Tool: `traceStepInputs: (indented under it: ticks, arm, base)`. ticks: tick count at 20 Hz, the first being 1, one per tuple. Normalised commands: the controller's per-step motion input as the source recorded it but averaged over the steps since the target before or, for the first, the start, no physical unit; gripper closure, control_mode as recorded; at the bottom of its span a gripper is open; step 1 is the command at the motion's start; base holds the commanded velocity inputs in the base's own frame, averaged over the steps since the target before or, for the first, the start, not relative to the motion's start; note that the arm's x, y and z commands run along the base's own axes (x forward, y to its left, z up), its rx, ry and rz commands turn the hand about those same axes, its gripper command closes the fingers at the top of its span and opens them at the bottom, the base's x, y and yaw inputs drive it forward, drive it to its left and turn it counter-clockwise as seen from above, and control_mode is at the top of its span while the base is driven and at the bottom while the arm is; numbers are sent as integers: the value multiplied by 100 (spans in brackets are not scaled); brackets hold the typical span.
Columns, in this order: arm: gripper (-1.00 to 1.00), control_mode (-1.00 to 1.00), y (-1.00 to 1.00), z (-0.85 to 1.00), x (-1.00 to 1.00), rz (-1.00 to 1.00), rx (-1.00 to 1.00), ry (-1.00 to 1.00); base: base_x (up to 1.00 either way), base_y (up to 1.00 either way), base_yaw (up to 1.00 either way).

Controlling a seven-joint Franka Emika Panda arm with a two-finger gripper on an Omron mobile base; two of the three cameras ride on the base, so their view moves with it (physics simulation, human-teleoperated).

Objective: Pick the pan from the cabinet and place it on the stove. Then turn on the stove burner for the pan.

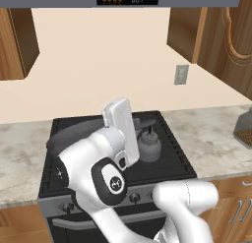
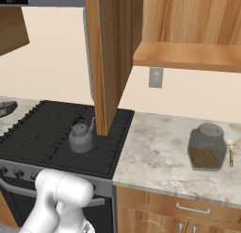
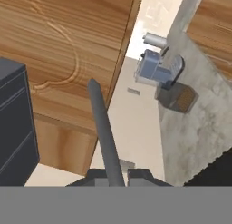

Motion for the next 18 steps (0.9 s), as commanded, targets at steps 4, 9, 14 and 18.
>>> traceStepInputs:
  ticks: [4, 9, 14, 18]
  arm:
    - [100, -100, 0, -6, 36, 18, 25, -34]
    - [100, -100, -1, -5, 35, 16, 20, -28]
    - [100, -100, -2, -23, 39, 21, 18, -37]
    - [100, -100, -9, -30, 43, 21, 18, -39]
  base:
    - [0, 0, 0]
    - [0, 0, 0]
    - [0, 0, 0]
    - [0, 0, 0]
